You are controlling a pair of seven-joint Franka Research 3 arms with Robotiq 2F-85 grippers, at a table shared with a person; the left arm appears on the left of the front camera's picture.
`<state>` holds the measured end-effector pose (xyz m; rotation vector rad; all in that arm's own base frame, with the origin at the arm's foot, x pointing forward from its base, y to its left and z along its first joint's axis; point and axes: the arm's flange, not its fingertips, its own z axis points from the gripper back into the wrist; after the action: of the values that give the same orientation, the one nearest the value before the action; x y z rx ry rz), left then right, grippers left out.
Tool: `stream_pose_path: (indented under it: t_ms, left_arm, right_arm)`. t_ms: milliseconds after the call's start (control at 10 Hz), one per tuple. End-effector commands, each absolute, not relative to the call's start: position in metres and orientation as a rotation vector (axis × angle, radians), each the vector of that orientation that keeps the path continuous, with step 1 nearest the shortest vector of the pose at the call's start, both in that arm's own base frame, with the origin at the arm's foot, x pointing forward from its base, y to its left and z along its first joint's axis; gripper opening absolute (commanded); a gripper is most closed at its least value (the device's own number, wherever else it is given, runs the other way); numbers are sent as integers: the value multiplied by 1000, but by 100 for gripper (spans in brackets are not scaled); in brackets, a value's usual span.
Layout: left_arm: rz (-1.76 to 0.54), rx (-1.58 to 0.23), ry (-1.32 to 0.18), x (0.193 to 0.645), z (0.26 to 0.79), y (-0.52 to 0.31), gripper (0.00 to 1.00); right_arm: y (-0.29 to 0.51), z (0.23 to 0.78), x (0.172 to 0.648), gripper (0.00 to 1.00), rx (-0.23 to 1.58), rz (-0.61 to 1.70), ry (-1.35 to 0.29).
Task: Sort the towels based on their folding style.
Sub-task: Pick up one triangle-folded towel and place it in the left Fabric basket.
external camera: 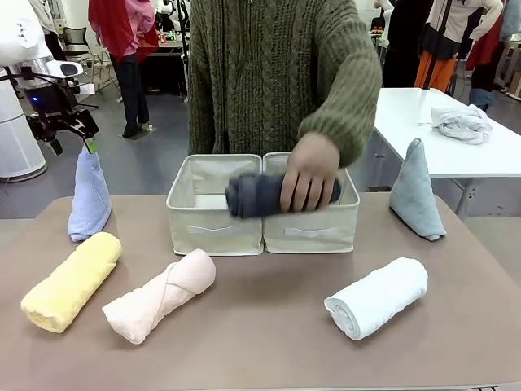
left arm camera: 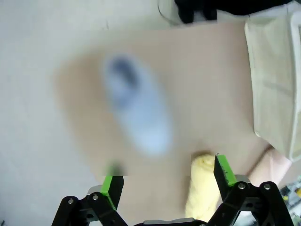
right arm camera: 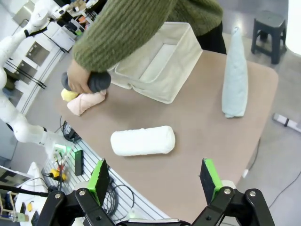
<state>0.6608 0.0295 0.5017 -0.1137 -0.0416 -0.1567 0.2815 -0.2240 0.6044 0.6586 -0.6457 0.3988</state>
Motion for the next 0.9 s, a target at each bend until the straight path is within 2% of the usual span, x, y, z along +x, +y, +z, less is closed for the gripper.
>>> stream_pose_path:
  t_ms: [0, 200, 400, 800]
  left_arm:
    - [-210, 24, -212, 643, 480, 24, 100]
    - [-242, 66, -293, 642, 463, 21, 100]
    - [-244, 10, -327, 648, 455, 20, 100]
    - [-223, 44, -324, 663, 457, 20, 100]
  right_arm:
    - [-224, 604, 282, 100, 673, 401, -655]
    - [-224, 604, 282, 100, 673, 401, -655]
    - [-224, 604, 282, 100, 673, 401, -655]
    - [-224, 604, 282, 100, 673, 401, -655]
